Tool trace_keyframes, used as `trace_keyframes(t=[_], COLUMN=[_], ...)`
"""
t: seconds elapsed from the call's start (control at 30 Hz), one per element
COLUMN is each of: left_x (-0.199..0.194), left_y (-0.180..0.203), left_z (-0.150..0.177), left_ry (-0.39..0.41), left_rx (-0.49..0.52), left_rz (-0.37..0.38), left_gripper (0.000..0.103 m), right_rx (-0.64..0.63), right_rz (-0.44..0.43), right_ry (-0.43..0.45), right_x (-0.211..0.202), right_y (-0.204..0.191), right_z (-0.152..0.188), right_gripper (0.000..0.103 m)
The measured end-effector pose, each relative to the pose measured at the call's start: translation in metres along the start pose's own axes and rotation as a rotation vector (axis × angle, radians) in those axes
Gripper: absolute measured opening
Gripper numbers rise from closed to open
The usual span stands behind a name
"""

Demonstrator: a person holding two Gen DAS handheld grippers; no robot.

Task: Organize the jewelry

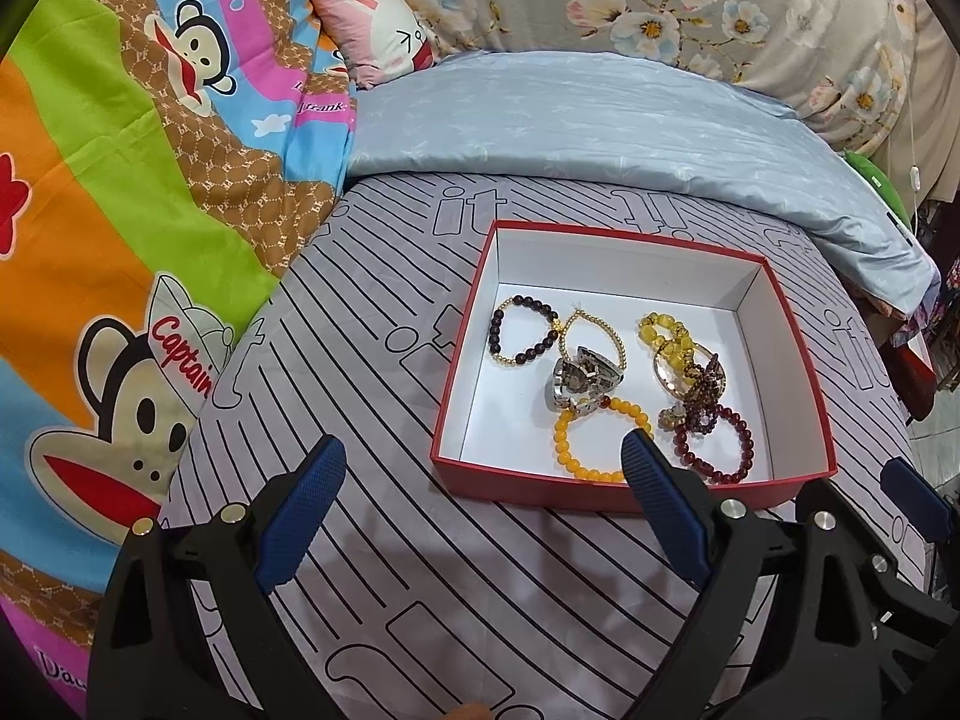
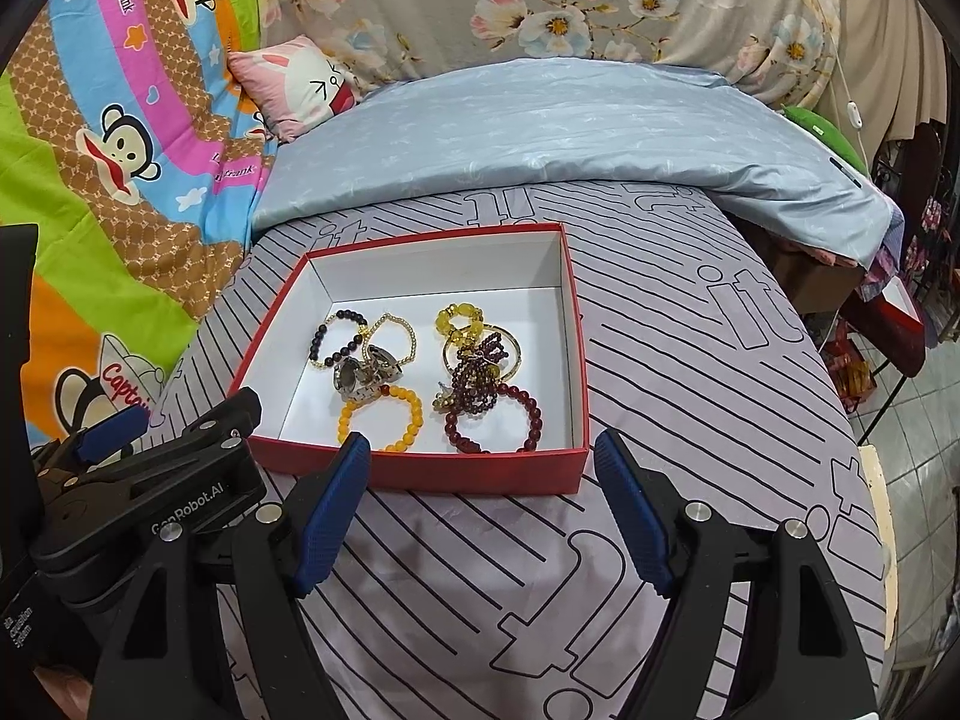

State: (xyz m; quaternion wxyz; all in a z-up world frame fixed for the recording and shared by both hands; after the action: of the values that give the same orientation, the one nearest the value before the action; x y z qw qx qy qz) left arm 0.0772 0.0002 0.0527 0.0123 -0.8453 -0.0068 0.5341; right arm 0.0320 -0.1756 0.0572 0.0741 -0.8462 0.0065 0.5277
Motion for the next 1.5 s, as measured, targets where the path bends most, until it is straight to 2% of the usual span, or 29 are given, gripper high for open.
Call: trace_keyframes(t=[1.5], left_x=[0.0027], left_y=[0.0010], left_z=[0.0011], left_ry=[0.005], left_rx=[0.003], left_rz=[-0.030], left_gripper=[0.089], right_rx=[0.003], right_rz=[0.013], right_ry=[-0.007], right_x=[0.0062], right_y=[0.0016], right_z=[0.0058], right_gripper=[0.074])
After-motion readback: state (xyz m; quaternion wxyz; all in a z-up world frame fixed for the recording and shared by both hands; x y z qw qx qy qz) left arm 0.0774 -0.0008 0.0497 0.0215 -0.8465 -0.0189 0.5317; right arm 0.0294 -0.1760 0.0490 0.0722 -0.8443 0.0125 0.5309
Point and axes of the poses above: each gripper's, at about its wrist camera, not at the fingertips, and x roughly the way its jaws point, y to its right, z to its underside, the point moved 5 cm from there along x, roughly the way its jaws point, and after that the axes turned 15 degrees about -y, right-handed, at the moved point
